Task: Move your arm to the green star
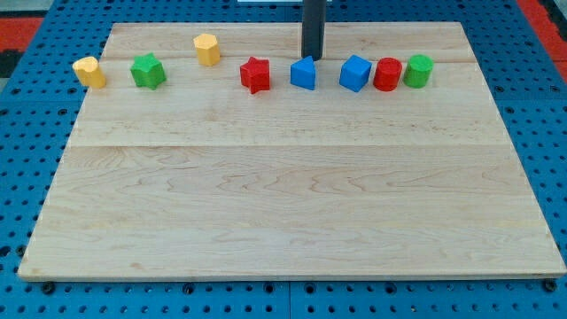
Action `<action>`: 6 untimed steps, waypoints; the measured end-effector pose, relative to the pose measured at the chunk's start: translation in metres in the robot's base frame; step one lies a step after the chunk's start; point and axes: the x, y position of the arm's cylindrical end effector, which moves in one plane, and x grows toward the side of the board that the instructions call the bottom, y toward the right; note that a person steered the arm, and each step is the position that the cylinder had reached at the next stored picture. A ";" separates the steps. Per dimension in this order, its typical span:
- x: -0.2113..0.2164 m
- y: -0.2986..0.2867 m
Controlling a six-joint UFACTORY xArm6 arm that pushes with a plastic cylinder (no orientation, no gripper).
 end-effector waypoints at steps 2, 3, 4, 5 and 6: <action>0.012 -0.082; 0.068 -0.096; 0.095 -0.108; 0.074 -0.163; 0.121 -0.204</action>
